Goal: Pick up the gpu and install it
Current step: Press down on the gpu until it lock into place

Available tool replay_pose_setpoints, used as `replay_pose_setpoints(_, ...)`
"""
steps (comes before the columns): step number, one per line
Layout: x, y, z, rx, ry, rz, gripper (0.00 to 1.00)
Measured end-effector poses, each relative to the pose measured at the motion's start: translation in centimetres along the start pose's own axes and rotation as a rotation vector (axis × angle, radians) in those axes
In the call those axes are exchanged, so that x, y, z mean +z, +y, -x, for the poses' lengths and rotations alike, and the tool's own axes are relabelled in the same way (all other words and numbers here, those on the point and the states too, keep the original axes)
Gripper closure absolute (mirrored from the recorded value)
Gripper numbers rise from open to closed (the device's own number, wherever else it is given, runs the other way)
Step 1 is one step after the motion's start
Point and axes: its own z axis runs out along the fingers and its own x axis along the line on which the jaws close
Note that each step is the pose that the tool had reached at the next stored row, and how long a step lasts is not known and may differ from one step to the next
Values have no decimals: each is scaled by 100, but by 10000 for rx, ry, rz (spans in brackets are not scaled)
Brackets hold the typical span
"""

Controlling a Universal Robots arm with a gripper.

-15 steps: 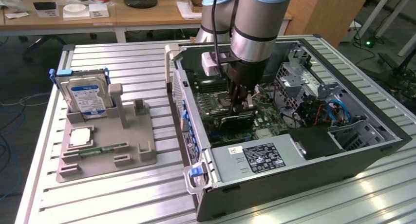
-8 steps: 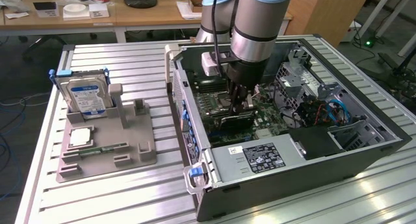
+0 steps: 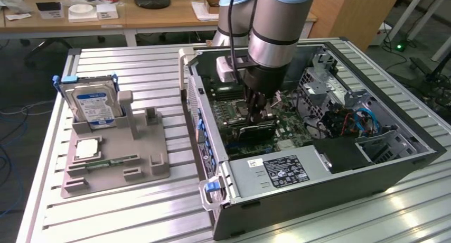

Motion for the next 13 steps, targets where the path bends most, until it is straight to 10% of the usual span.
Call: replay_pose_setpoints(13,-122,256,-4,3,-73,124,90)
